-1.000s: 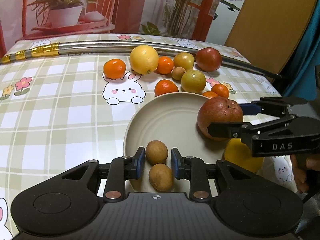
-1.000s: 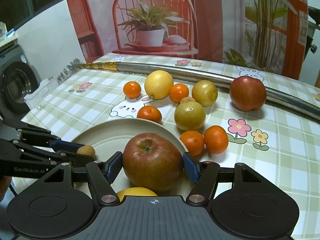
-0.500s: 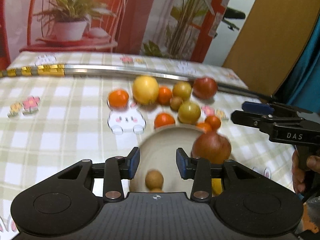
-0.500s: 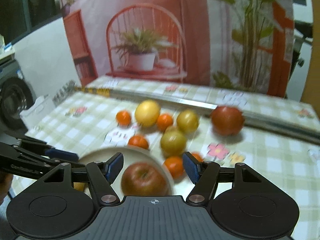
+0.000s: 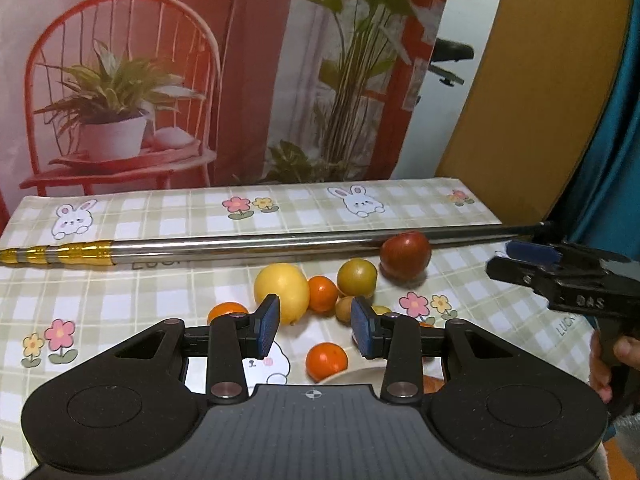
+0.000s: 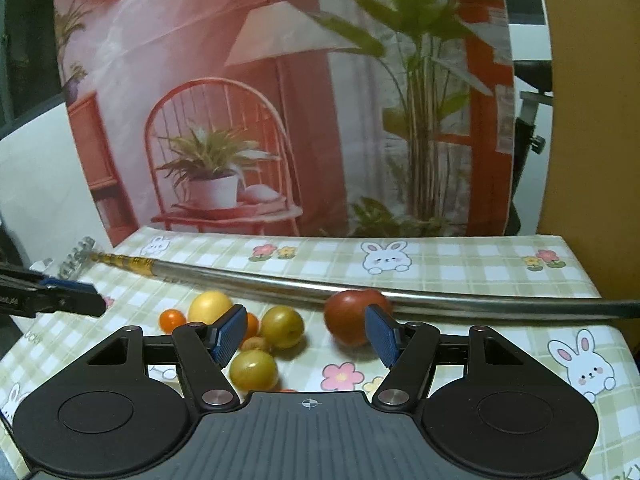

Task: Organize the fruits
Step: 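Grasp an orange tangerine from the pile with the left tool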

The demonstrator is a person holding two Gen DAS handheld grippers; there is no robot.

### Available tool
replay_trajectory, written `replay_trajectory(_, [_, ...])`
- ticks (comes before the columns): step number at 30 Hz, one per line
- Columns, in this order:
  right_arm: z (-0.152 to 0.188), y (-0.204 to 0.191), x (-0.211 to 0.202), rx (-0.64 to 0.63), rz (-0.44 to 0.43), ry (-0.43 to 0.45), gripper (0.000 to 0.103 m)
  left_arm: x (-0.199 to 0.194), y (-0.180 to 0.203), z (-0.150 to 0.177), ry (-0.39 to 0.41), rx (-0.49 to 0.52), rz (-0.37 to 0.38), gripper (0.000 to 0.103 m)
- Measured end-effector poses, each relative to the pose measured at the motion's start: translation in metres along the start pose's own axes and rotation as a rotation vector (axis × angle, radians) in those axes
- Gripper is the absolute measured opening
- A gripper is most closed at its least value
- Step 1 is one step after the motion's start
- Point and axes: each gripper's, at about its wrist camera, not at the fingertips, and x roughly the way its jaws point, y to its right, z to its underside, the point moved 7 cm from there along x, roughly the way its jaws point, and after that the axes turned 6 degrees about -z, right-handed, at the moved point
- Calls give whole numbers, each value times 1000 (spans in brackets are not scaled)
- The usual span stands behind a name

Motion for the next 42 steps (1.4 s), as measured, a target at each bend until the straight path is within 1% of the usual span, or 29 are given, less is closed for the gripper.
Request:
replay_trajectory(5, [9, 9, 3, 16, 10, -11, 62, 34, -5, 6, -91, -23, 5, 41])
replay_trajectory(7, [15, 14, 6, 30, 15, -23, 62, 43, -20, 9, -115, -71, -14, 41])
replay_trajectory(8, [18, 16, 6, 37, 18, -28, 62, 46, -30, 9, -116, -116, -29, 41])
replay_trajectory(9, [21, 18, 7, 45, 20, -32, 62, 50, -41, 7, -100, -156, -43, 42])
replay_trajectory(10, [23, 20, 8, 54, 21, -35, 62, 52, -49, 7, -83, -171, -56, 42])
replay_trajectory(11, [25, 22, 8, 61, 19, -36, 62, 56, -57, 7, -73, -180, -76, 45])
replay_trajectory(12, [27, 23, 8, 68, 18, -37, 62, 62, -63, 7, -77, -192, -92, 51])
replay_trajectory(13, [29, 24, 9, 74, 18, -41, 62, 69, -67, 7, -86, -207, -100, 52])
replay_trajectory(18, [33, 27, 11, 91, 17, -49, 62, 91, -79, 16, -121, -272, -89, 52])
replay_trajectory(25, [34, 29, 12, 94, 19, -59, 62, 102, -70, 23, -122, -175, -106, 51])
replay_trajectory(28, [35, 28, 14, 98, 19, -63, 62, 108, -65, 23, -130, -137, -128, 51])
replay_trajectory(29, [36, 28, 14, 101, 18, -64, 62, 109, -64, 24, -132, -124, -136, 50])
replay_trajectory(30, [36, 29, 15, 103, 16, -65, 62, 110, -62, 24, -133, -109, -139, 45])
replay_trajectory(31, [36, 29, 16, 104, 13, -66, 62, 111, -60, 24, -133, -95, -141, 42])
replay_trajectory(33, [35, 28, 16, 102, 10, -67, 62, 110, -58, 25, -128, -65, -153, 42])
replay_trajectory(36, [36, 28, 16, 98, 9, -66, 62, 106, -56, 27, -128, -48, -164, 42])
replay_trajectory(42, [39, 33, 16, 110, 16, -69, 62, 86, -53, 33, -115, -27, -150, 42])
